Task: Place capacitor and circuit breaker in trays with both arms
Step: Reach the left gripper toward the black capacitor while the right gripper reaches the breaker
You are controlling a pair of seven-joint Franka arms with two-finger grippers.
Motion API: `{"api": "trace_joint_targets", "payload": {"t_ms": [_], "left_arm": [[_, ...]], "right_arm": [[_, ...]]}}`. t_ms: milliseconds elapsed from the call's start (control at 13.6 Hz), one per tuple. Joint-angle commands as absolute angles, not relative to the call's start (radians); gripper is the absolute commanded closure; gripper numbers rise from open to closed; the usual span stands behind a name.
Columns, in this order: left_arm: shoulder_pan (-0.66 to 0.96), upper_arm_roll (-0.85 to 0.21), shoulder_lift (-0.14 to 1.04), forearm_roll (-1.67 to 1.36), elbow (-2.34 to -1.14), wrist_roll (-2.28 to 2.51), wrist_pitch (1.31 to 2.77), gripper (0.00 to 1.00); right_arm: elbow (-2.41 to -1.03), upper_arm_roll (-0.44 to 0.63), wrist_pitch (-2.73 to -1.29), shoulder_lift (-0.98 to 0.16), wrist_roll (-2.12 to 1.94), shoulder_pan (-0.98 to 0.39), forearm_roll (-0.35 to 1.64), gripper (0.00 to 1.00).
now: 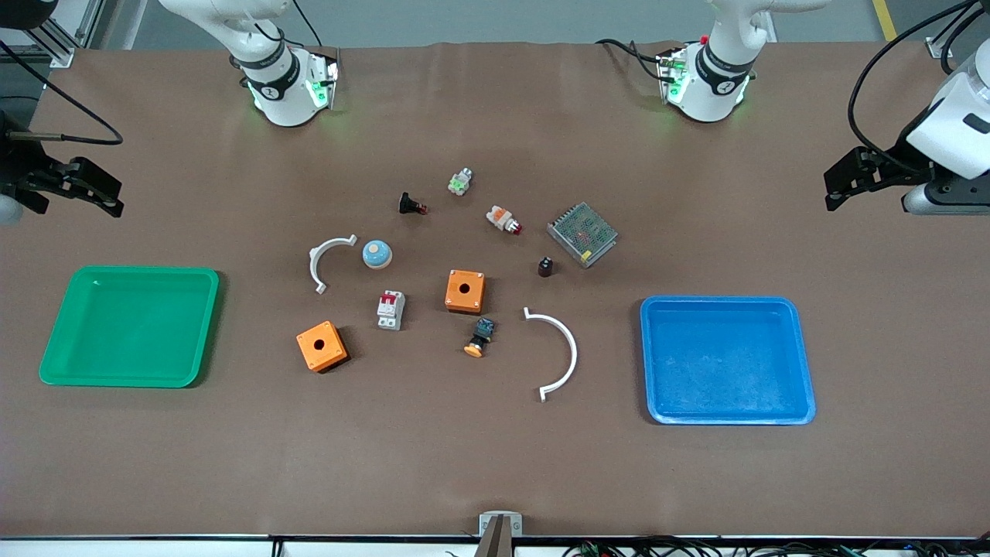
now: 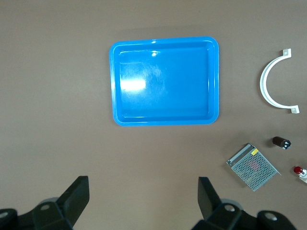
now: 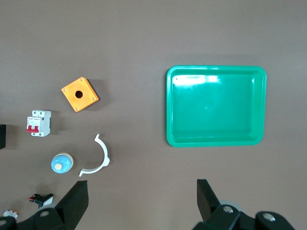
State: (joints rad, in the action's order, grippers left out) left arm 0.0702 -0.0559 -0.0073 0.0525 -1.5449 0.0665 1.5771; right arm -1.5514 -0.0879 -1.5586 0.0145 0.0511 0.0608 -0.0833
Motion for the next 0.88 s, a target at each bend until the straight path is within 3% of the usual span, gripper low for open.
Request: {"api": "trace_joint_targets", "payload": {"t_ms": [0,442,810], "left_arm": [[0.064,-0.054,-0.006,0.067,-1.539,0.052,1.575,0.0],[0.081,-0.063,0.05,0.022,-1.554,0.066,1.588,0.0],[0.156,-0.146,0.135,0.005,-1.62,0.295,1.745,0.0]], "right_arm": [[-1.542,-0.097,-1.56,0.018,0.055,0.064,-0.091,0.0],[-1.536,-0.095,-1.571,0.018,0.057,0.067,-0.069,0.0],[-1.549,-0.097,-1.546,0.012,0.057,0.023,-0.052,0.0]]}}
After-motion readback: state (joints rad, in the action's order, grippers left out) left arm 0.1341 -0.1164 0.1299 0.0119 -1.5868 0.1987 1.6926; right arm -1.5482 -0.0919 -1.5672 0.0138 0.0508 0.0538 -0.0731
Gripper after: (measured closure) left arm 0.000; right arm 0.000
